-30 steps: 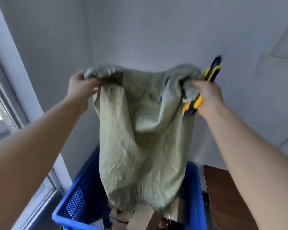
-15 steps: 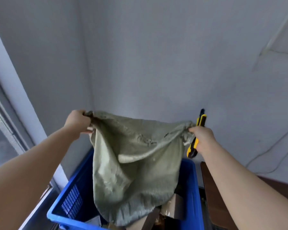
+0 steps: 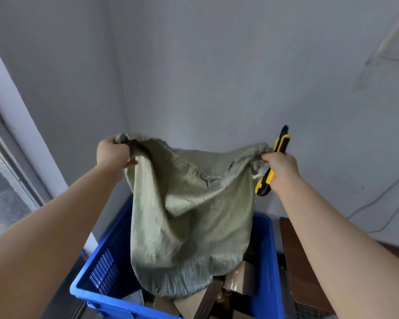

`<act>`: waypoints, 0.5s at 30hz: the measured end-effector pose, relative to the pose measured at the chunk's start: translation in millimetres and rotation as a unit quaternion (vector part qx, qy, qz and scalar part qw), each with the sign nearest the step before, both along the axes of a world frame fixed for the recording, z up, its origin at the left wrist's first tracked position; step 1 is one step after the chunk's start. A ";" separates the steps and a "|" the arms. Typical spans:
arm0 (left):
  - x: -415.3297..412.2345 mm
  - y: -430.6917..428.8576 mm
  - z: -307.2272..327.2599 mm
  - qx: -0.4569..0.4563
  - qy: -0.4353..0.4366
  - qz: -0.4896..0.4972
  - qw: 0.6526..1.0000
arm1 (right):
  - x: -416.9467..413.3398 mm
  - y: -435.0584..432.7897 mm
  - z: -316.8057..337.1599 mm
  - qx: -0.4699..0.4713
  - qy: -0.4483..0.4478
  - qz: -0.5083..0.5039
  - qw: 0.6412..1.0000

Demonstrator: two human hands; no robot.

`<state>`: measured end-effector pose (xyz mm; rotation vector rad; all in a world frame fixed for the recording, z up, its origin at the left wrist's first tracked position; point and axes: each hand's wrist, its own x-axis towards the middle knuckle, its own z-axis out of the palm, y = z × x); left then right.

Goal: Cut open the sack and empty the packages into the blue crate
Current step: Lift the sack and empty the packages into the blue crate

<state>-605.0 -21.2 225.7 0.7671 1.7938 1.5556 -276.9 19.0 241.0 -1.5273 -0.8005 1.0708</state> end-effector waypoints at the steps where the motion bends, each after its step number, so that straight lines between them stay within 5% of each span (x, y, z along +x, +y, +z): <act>1: -0.3 0.5 1.9 0.025 -0.006 0.017 1.000 | -0.1 0.6 3.0 0.019 -0.006 -0.007 1.000; 6: -5.3 -3.2 -8.8 -0.087 0.014 -0.039 0.995 | 4.9 -11.4 -11.2 -0.076 -0.059 0.036 0.995; 15: 3.5 -11.7 59.8 0.079 -0.064 0.024 0.995 | -13.5 -8.2 40.5 0.028 -0.031 0.025 0.999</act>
